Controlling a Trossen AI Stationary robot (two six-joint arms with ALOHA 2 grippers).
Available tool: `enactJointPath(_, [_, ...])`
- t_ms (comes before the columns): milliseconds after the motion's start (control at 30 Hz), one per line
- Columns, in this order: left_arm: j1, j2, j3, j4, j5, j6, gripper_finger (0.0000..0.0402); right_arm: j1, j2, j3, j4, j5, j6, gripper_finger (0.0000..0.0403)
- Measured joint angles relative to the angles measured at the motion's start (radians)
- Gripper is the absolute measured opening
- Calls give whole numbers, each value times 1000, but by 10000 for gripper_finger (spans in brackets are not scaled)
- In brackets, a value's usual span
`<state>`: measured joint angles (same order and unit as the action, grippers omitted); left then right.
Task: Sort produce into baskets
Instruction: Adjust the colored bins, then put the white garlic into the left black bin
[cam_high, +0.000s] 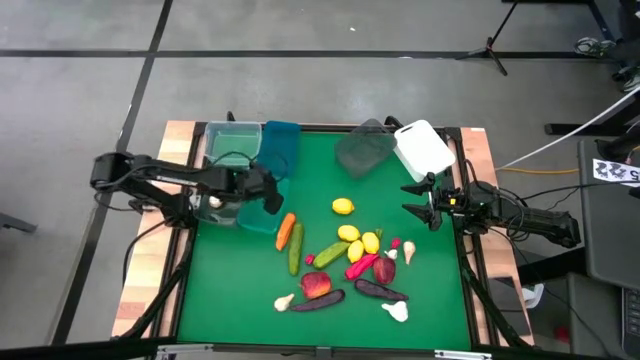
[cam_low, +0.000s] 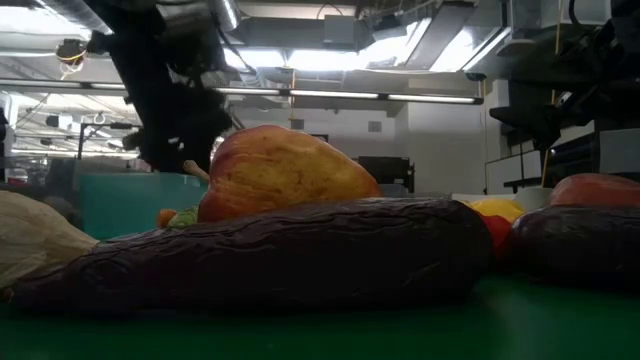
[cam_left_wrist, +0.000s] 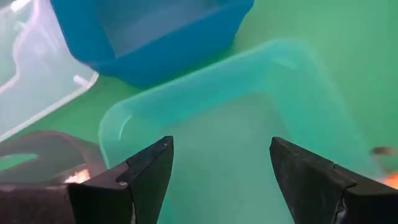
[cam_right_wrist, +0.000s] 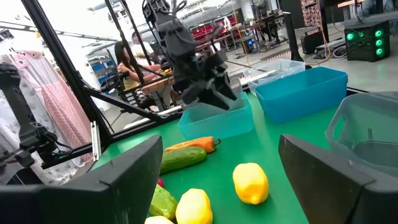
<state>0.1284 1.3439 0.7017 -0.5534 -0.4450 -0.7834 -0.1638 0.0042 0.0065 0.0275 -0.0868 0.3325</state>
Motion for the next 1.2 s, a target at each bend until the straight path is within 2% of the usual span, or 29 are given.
enactJointPath(167, [0,48,0,-43,-2,-35,264,0,0,0,0,0,0,319])
enactJointPath(533, [0,50,1,-173,-20,-131,264,0,0,0,0,-1,3,319])
enactJointPath(767, [0,50,9,-171,-21,-132,264,0,0,0,0,-2,3,319])
enactJointPath(900, [-6,51,59,-233,-16,-131,264,0,0,0,0,-2,3,319])
enactJointPath(1067, [-35,51,180,-350,-15,-126,264,0,0,0,0,-2,2,319])
enactJointPath(1200, [-107,50,284,-397,46,-58,264,0,0,0,0,-2,2,319])
